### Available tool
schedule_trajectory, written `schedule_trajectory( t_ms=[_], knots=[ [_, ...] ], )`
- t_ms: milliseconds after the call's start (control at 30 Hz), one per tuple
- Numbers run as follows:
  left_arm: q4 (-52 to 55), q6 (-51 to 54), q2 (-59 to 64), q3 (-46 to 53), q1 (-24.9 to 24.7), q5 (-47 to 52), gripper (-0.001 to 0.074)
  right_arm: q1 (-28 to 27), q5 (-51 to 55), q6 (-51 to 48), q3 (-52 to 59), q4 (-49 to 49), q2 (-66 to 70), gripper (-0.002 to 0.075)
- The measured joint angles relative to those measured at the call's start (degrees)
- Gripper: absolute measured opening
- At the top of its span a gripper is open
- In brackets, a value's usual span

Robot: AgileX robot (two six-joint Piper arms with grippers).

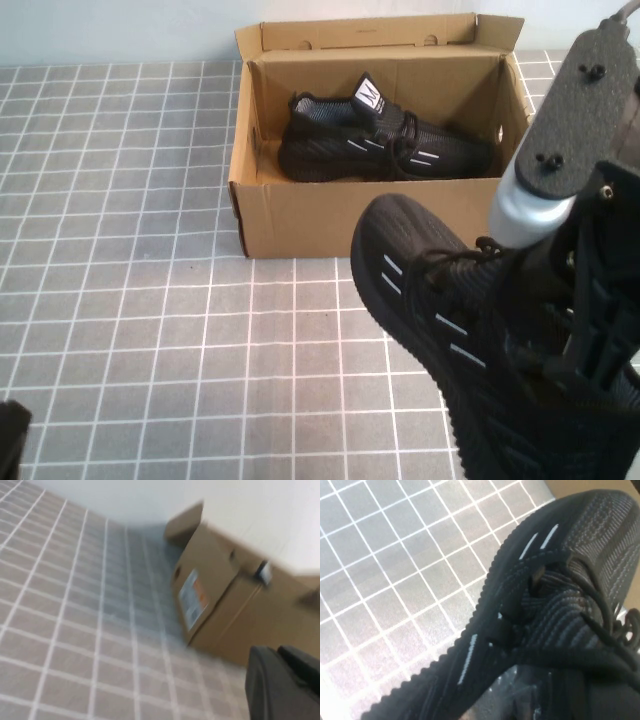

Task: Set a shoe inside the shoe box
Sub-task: Hand over the shoe

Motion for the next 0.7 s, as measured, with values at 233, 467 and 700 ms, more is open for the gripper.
schedule_trajectory(
  t_ms=[233,467,700],
  knots=[
    [-11.22,-2.32,0.0,0.0,0.0,-10.85,-0.0001,0.0,-0.91,0.14,0.0,0.85,0.0,-0.0006],
    [-12.75,-2.2,0.59,-3.86,-1.03,-4.94,-0.0001,0.0,-3.03,1.67,0.0,0.45,0.0,-0.0006],
    [-9.68,5.93,19.36,-19.59,-3.43,11.58,-0.0001,0.0,-4.64,10.54,0.0,-5.82,0.0,-0.0006]
  ],
)
